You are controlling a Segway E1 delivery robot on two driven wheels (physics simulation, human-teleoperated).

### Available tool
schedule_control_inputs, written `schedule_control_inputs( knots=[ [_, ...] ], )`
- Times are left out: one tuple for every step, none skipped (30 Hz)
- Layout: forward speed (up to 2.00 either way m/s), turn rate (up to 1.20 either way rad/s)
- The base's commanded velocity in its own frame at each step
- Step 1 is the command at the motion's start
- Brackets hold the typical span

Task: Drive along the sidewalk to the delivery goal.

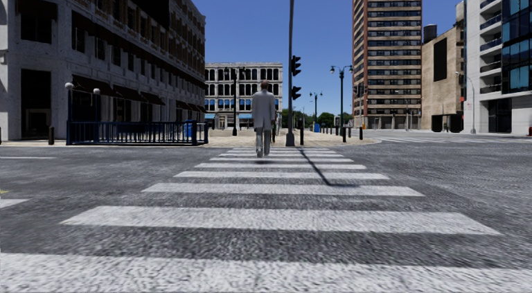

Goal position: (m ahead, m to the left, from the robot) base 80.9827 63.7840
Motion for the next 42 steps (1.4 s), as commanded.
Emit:
schedule_control_inputs(
  knots=[
    [2.0,-0.28],
    [2.0,-0.32],
    [2.0,-0.36],
    [2.0,-0.36],
    [2.0,-0.39],
    [2.0,-0.4],
    [2.0,-0.4],
    [2.0,-0.4],
    [2.0,-0.4],
    [2.0,-0.41],
    [2.0,-0.42],
    [2.0,-0.43],
    [2.0,-0.43],
    [2.0,-0.46],
    [2.0,-0.47],
    [2.0,-0.47],
    [2.0,-0.47],
    [2.0,-0.47],
    [2.0,-0.47],
    [2.0,-0.47],
    [2.0,-0.47],
    [2.0,-0.43],
    [2.0,0.0],
    [2.0,0.0],
    [2.0,0.0],
    [2.0,0.0],
    [2.0,0.0],
    [2.0,0.0],
    [2.0,0.0],
    [2.0,0.0],
    [2.0,0.0],
    [2.0,0.0],
    [2.0,0.0],
    [2.0,0.0],
    [2.0,0.0],
    [2.0,0.0],
    [2.0,0.0],
    [2.0,0.0],
    [2.0,0.0],
    [2.0,0.0],
    [2.0,0.0],
    [2.0,0.0]
  ],
)
